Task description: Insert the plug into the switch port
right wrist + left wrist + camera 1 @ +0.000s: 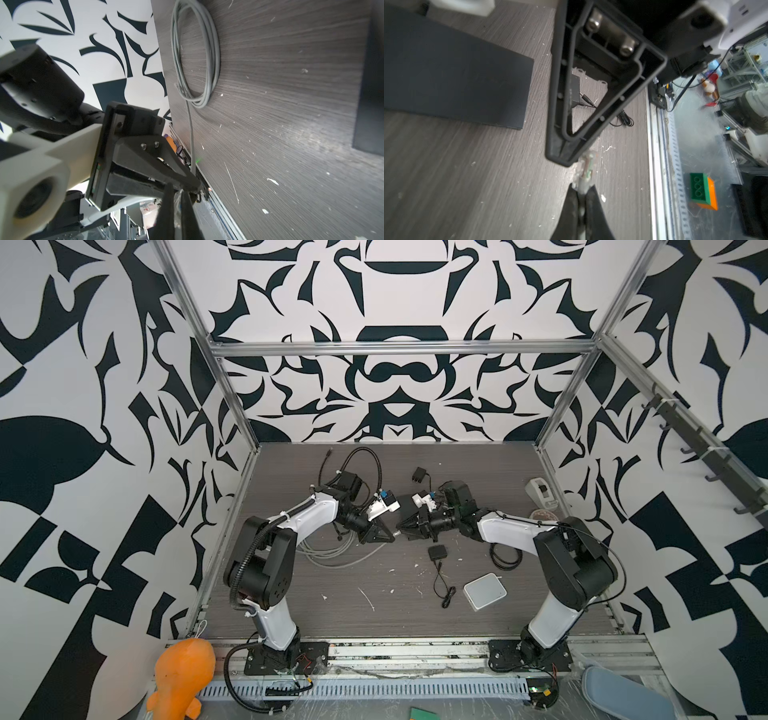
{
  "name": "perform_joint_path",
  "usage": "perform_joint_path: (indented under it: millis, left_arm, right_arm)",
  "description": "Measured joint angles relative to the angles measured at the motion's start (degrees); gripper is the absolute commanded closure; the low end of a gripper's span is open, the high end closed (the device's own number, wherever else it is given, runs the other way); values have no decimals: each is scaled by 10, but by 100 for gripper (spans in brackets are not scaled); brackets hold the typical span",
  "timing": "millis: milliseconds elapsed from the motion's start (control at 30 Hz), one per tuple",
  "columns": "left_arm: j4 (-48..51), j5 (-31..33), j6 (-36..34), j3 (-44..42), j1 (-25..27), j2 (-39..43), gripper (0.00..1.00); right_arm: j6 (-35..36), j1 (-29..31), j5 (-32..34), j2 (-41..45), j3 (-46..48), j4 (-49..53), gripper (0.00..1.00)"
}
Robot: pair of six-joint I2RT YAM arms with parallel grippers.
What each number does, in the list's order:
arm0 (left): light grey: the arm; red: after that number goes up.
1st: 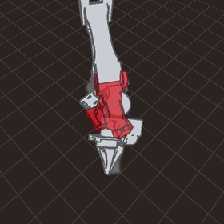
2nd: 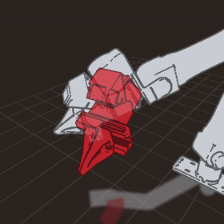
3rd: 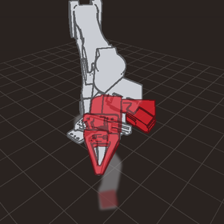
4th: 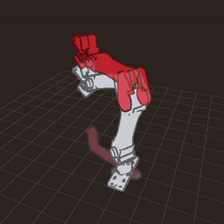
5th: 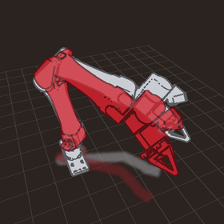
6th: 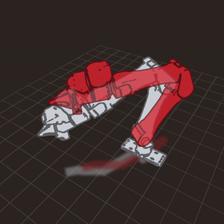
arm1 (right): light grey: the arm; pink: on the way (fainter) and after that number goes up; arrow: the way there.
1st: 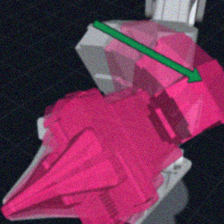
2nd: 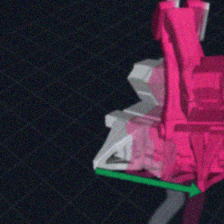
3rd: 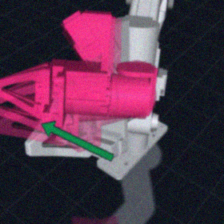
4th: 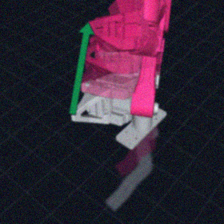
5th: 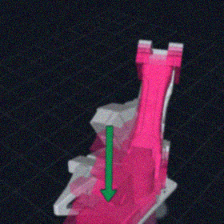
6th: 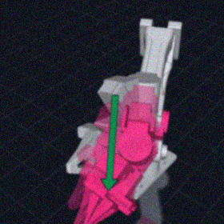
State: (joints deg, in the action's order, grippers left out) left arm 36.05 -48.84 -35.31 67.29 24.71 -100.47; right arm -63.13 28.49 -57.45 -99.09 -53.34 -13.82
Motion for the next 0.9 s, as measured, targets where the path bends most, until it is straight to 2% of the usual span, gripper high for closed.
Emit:
perform_joint_path:
  millis: [167, 300, 500, 600, 900]
  left_arm:
    - [-2, 6, -2, -2, 0, 0, 100]
    - [6, 6, -7, 4, -1, -6, 100]
    - [10, 4, -8, 11, -1, -16, 100]
    - [11, -1, -9, 11, -1, -17, 100]
    - [15, -2, -9, 14, -1, -22, 100]
  right_arm:
    - [16, 0, -8, 0, 2, -1, 67]
    - [37, 0, -12, 0, 2, 2, 65]
    - [63, 0, -20, 0, 2, 3, 71]
    - [72, 0, -21, 0, 2, 9, 79]
    - [80, 3, -35, -26, -5, 11, 88]
